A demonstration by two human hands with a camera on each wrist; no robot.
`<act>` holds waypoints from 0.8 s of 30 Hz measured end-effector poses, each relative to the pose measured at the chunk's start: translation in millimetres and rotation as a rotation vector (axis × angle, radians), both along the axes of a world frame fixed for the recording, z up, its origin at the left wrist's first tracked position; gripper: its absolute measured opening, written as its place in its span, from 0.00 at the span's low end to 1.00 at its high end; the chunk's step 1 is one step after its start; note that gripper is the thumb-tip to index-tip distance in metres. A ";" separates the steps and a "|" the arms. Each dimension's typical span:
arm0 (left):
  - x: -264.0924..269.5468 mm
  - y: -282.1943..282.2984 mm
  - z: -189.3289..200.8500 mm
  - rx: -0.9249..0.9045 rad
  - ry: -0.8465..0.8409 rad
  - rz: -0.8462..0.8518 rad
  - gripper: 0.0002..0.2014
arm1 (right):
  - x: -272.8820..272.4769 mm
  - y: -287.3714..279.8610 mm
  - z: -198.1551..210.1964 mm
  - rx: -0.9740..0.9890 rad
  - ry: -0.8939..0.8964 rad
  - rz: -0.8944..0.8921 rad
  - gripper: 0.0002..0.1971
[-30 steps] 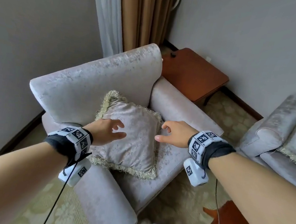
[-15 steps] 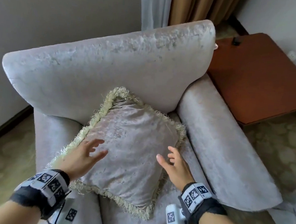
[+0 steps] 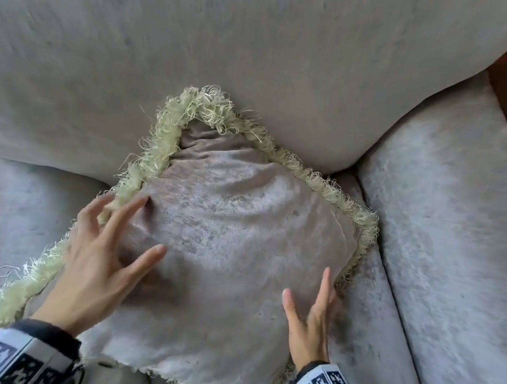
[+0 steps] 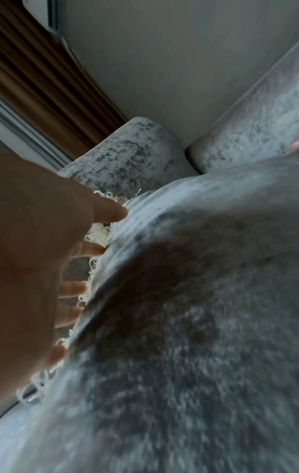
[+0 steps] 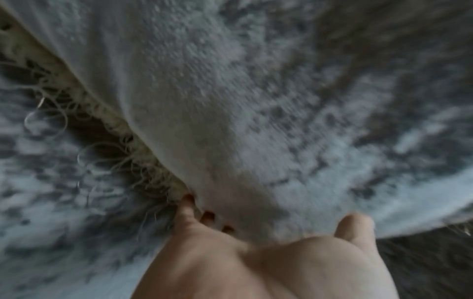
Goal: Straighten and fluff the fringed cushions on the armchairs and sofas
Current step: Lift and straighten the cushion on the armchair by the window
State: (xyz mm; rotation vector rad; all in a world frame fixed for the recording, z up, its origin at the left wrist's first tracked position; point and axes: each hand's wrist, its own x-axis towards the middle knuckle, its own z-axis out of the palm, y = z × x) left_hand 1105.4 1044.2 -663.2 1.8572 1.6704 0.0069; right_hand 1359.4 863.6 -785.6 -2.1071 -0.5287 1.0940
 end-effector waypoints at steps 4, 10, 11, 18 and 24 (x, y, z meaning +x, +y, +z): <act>6.7 15.0 -12.1 -0.008 0.047 -0.043 0.51 | -9.6 -5.8 -35.3 0.036 -0.038 -0.155 0.50; 20.7 18.7 -25.4 -0.012 -0.013 -0.026 0.57 | -14.4 -14.0 -58.5 0.081 -0.037 -0.178 0.52; 22.6 18.4 -26.3 -0.014 -0.020 -0.024 0.58 | -14.0 -12.7 -57.9 0.085 -0.028 -0.179 0.51; 21.6 6.0 -10.4 0.034 -0.060 -0.098 0.57 | -9.6 -16.2 -43.4 0.103 -0.042 -0.155 0.52; 23.5 -18.4 4.3 0.039 -0.187 -0.055 0.58 | 20.0 -24.9 -3.6 0.285 -0.177 -0.128 0.44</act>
